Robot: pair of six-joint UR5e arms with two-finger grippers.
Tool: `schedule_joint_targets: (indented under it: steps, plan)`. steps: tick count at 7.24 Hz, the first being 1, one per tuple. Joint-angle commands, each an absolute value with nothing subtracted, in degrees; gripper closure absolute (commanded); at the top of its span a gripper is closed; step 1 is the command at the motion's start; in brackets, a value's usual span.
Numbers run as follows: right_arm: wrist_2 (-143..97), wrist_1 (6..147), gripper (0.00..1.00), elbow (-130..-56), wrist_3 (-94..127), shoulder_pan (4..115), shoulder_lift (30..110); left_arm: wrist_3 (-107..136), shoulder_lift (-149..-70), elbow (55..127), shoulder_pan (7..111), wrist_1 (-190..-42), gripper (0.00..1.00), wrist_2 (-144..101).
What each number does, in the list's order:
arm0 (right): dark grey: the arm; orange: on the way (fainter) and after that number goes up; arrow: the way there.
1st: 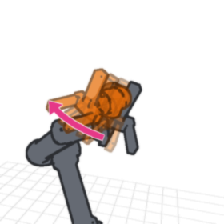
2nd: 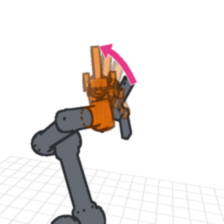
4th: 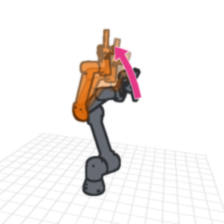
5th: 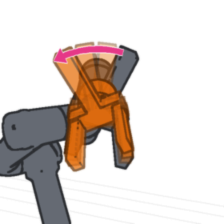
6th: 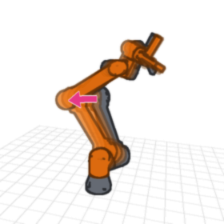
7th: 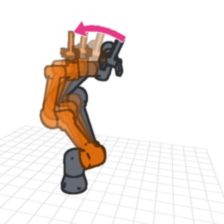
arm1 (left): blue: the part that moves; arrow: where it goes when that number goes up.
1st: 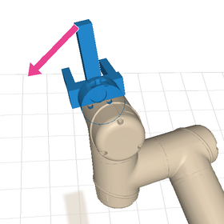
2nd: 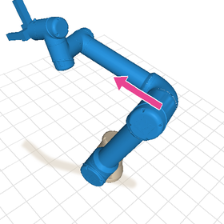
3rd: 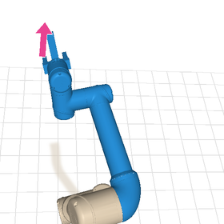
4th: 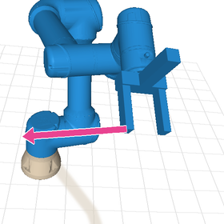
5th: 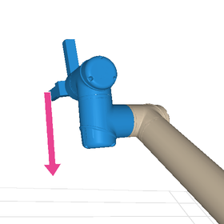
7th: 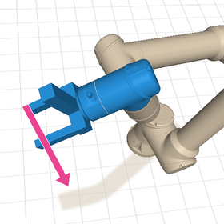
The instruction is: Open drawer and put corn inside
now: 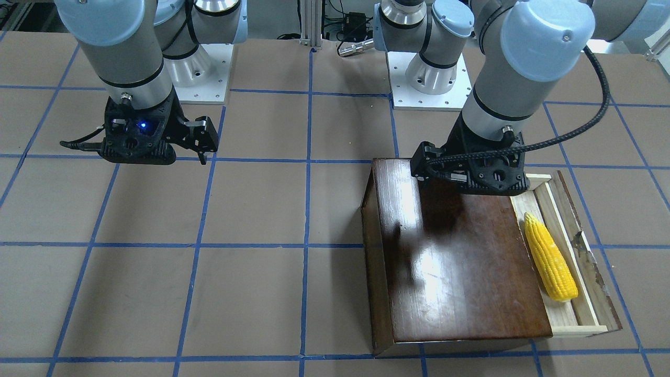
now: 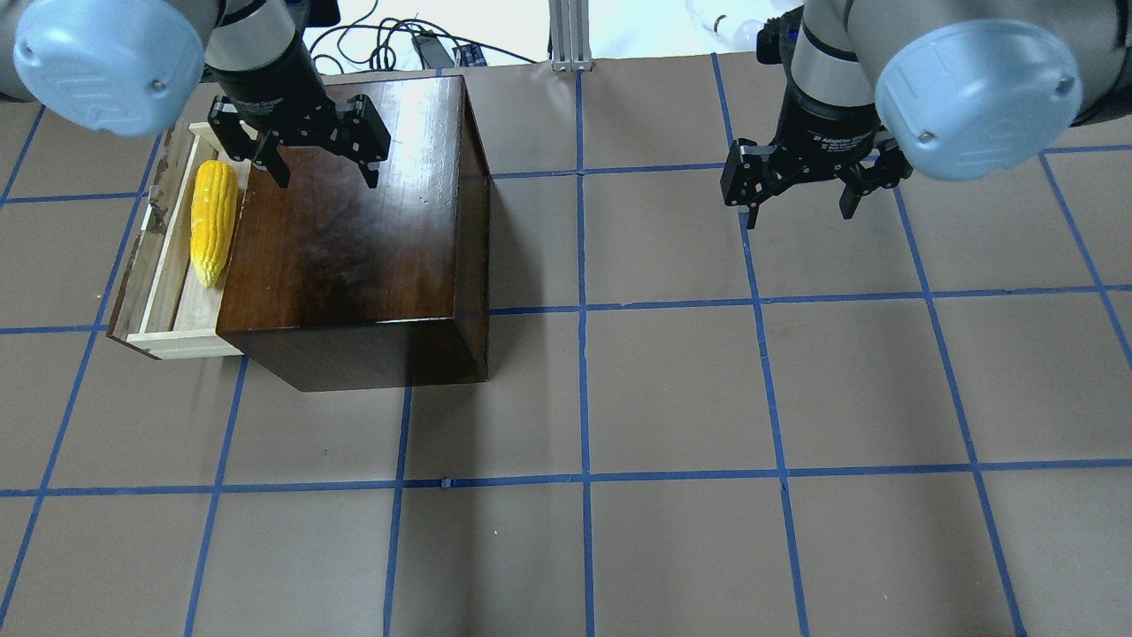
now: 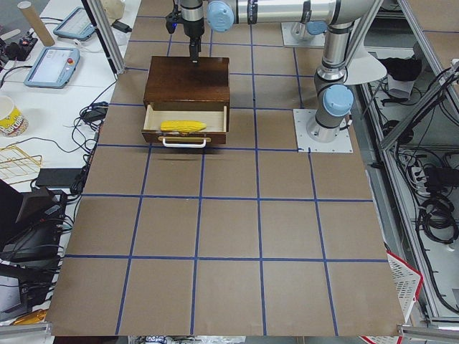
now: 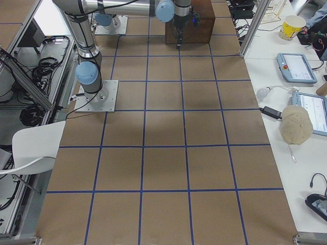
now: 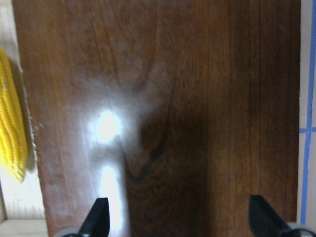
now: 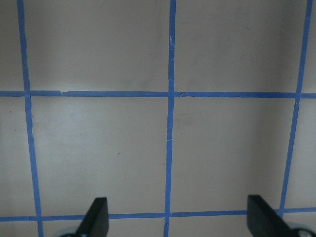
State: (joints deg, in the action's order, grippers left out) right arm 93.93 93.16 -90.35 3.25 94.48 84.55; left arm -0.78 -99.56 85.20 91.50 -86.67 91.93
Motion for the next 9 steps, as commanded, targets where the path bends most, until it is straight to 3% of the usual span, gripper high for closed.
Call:
schedule_joint_targets:
  steps: [1,9]
  plan:
    - [94.0,93.2,0.0,-90.4,3.3,94.5,84.6,-1.6,-97.5,87.6,91.3,-86.7,0.0,90.5]
    - [94.0,93.2,0.0,-90.4,3.3,94.5,84.6,-1.8,-93.3,90.8,89.9,-87.4,0.0,89.9]
